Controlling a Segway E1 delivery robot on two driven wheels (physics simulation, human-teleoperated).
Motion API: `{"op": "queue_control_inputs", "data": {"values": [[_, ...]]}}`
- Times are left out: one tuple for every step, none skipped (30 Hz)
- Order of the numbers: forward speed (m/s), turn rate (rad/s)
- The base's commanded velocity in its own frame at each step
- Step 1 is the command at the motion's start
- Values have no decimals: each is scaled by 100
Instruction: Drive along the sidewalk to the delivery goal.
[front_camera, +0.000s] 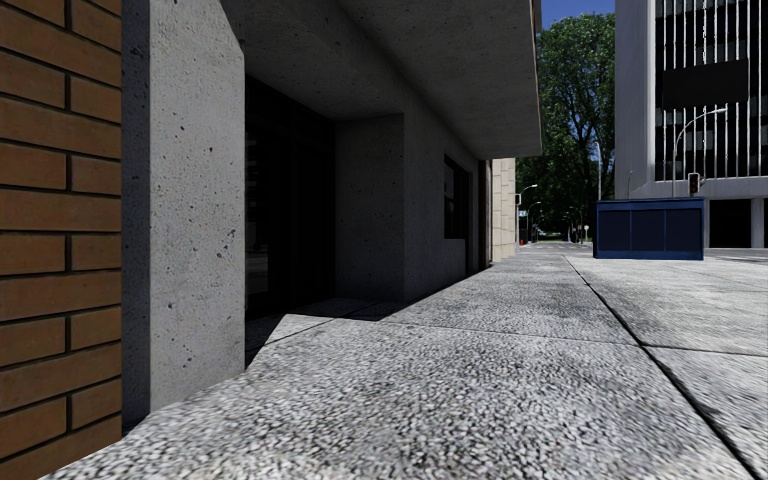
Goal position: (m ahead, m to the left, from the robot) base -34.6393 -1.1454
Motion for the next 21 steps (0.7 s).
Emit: {"op": "queue_control_inputs", "data": {"values": [[0,0],[0,0],[0,0],[0,0],[0,0],[0,0],[0,0],[0,0],[0,0],[0,0],[0,0],[0,0],[0,0],[0,0],[0,0],[0,0],[0,0],[0,0],[0,0],[0,0],[0,0]]}}
